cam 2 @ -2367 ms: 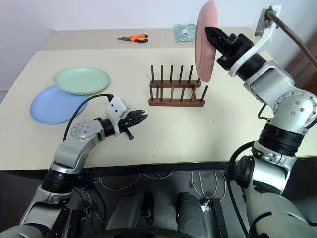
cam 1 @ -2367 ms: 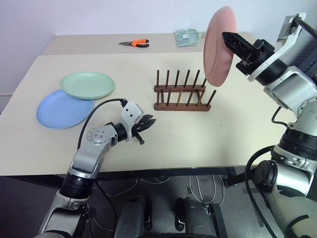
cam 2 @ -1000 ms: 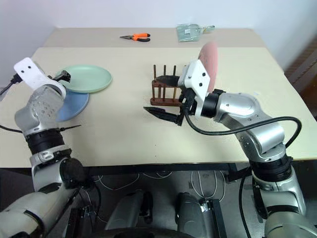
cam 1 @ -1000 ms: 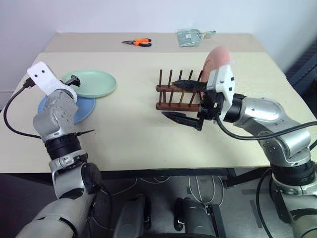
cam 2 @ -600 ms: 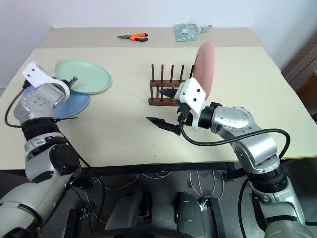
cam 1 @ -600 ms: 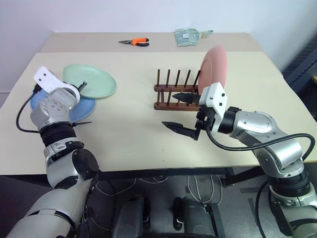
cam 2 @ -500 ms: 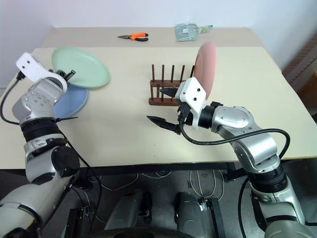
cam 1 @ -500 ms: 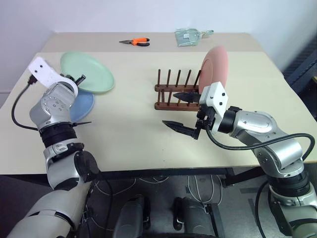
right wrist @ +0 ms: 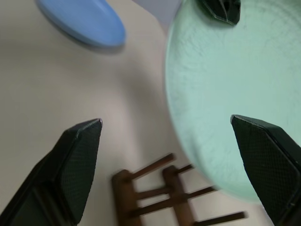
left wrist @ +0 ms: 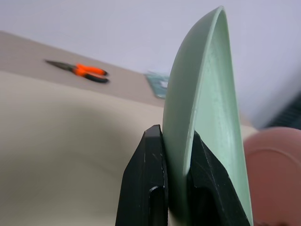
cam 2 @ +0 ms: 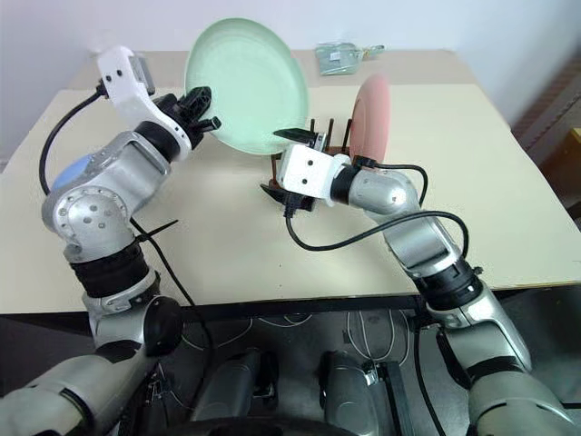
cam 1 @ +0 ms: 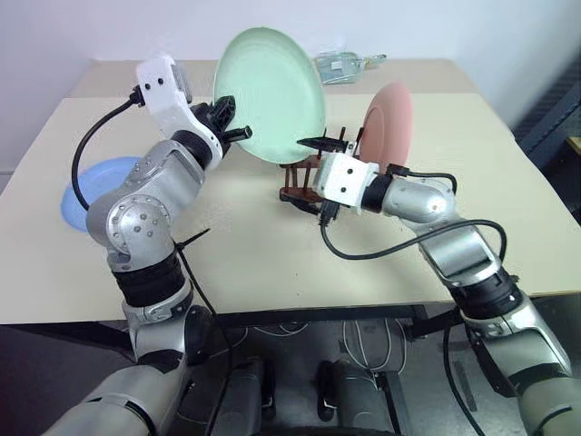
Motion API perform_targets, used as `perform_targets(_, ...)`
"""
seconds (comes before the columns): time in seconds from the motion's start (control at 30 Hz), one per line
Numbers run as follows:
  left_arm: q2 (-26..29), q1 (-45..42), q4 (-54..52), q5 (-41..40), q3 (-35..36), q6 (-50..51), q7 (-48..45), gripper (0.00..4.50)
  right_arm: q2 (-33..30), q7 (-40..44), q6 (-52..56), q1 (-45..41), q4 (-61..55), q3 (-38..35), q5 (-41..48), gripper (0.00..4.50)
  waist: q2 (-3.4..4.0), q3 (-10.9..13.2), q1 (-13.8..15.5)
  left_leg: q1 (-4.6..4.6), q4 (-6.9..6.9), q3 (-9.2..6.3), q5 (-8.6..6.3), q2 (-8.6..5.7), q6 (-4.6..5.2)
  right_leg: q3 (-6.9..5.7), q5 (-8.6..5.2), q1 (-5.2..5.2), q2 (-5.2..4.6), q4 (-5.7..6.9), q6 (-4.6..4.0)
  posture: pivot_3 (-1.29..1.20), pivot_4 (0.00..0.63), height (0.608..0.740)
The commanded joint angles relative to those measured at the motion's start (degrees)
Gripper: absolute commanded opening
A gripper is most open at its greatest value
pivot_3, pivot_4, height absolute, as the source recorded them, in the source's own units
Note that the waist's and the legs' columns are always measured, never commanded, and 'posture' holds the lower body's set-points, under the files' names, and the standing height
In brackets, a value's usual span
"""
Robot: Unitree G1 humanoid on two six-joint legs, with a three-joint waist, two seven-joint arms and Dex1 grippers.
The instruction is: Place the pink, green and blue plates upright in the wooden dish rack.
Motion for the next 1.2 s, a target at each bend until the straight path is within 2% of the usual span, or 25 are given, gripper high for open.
perform_targets(0.03, -1.0, -2.4, -4.8, -5.8, 3.4, 4.4, 2.8, 0.06, 2.0, -3.4, -6.0, -4.3, 4.4, -0.2, -5.6, 4.50, 0.00, 0.0, -0.2, 0.00, 0.00, 0.00, 0.00, 0.00, 0.00, 0.00, 0.00, 0.00, 0.00, 0.00, 0.00, 0.00, 0.150, 0.740)
perform_targets(0.1, -2.1, -3.2, -5.3, -8.2, 4.7, 6.1, 4.4, 0.06, 3.1, -3.5, -8.3, -5.3, 7.0, -0.1, -6.7, 4.50, 0.00, 0.0, -0.4, 0.01, 0.00, -0.01, 0.00, 0.00, 0.00, -0.01, 0.00, 0.03, 0.00, -0.01, 0.00, 0.00, 0.150, 0.740)
perform_targets(0.2, -2.1, -3.3, -6.0, -9.4, 4.8, 7.6, 5.8, 0.00, 4.2, -4.0, -11.0, -6.1, 9.5, -0.6, -8.2, 3.60, 0.00, 0.0, -0.4, 0.04, 0.00, -0.06, 0.00, -0.01, 0.00, -0.02, -0.01, 0.11, 0.03, -0.03, 0.02, 0.00, 0.150, 0.740)
perform_targets(0.4, -1.5, -2.0, -6.5, -12.1, 4.0, 8.8, 6.0, 0.00, 5.1, -3.7, -13.3, -5.8, 10.4, -1.9, -9.0, 0.54, 0.01, 0.0, -0.8, 0.07, -0.03, -0.07, 0.01, -0.01, -0.03, 0.01, -0.02, 0.11, 0.16, -0.02, 0.01, 0.00, 0.150, 0.740)
perform_targets(0.43, -1.7, -1.8, -6.6, -12.9, 4.3, 7.4, 5.2, 0.39, 5.1, -3.6, -13.4, -5.6, 10.2, -2.1, -9.2, 0.04, 0.01, 0.0, -0.8, 0.07, -0.03, -0.07, 0.02, 0.00, -0.04, 0.01, -0.02, 0.11, 0.17, -0.02, 0.00, 0.00, 0.150, 0.740)
perform_targets(0.5, -2.5, -2.9, -6.0, -13.1, 6.4, 2.2, 5.3, 1.14, 4.9, -3.6, -13.7, -5.0, 9.9, -2.4, -9.8, 0.00, 0.01, 0.0, -0.7, 0.08, -0.03, -0.06, 0.02, -0.01, -0.04, 0.02, -0.02, 0.11, 0.17, -0.02, 0.00, 0.00, 0.150, 0.740)
perform_targets(0.57, -3.2, -5.6, -3.7, -12.6, 11.0, -5.6, 7.6, 2.19, 4.9, -3.8, -13.5, -4.5, 9.4, -2.9, -10.0, 0.00, 0.01, 0.0, -0.7, 0.07, -0.03, -0.07, 0.02, -0.01, -0.04, 0.01, -0.02, 0.11, 0.16, -0.03, 0.00, 0.00, 0.150, 0.740)
perform_targets(0.63, 2.4, -5.5, -0.7, -4.8, 10.9, -12.9, 6.6, 3.15, 5.3, -4.0, -11.2, -3.7, 7.8, -5.2, -7.9, 0.00, -0.02, 0.0, -0.8, 0.08, -0.02, -0.08, 0.02, 0.00, -0.05, 0.01, -0.01, 0.12, 0.17, -0.04, 0.00, 0.00, 0.150, 0.740)
perform_targets(0.73, 14.2, 0.4, 3.1, 8.2, 2.5, -20.8, -0.4, 3.15, 6.9, -3.4, -3.7, -3.1, 3.5, -11.1, -0.3, 0.00, 0.11, 0.0, -1.3, 0.19, -0.24, 0.07, 0.06, 0.00, -0.12, 0.08, -0.02, 0.05, 0.24, -0.02, -0.02, 0.00, 0.150, 0.740)
perform_targets(0.83, 22.8, 10.2, 7.7, 16.6, -6.6, -28.1, -10.8, 3.15, 10.5, -4.0, 12.6, -4.4, -3.0, -21.5, 16.6, 0.00, 0.14, 0.0, -1.0, 0.25, -0.48, 0.14, 0.12, 0.00, -0.21, 0.13, -0.02, 0.02, 0.29, 0.04, -0.04, 0.00, 0.150, 0.740)
perform_targets(0.97, 26.5, 22.3, 8.7, 19.0, -15.1, -34.9, -26.2, 3.15, 13.3, -10.5, 34.9, -7.8, -7.6, -34.5, 37.3, 0.00, 0.09, 0.0, -0.6, 0.19, -0.53, 0.05, 0.12, -0.01, -0.24, 0.09, 0.00, 0.02, 0.19, -0.03, -0.08, 0.00, 0.150, 0.740)
perform_targets(1.03, 27.6, 27.0, 7.8, 20.8, -19.2, -38.0, -31.6, 3.15, 14.1, -14.7, 41.3, -8.3, -9.0, -37.4, 42.5, 0.00, 0.09, 0.0, -0.7, 0.14, -0.59, 0.05, 0.02, -0.04, -0.40, 0.09, 0.01, -0.08, -0.02, -0.06, -0.10, 0.00, 0.150, 0.740)
perform_targets(1.2, 25.8, 30.3, 7.8, 20.5, -20.7, -39.4, -36.0, 3.15, 15.7, -23.4, 50.7, -7.9, -9.8, -41.1, 49.6, 0.00, 0.11, 0.0, -0.9, 0.03, -0.90, 0.16, 0.14, -0.07, -0.59, 0.19, -0.01, -0.57, -0.13, 0.04, -0.35, 0.00, 0.150, 0.740)
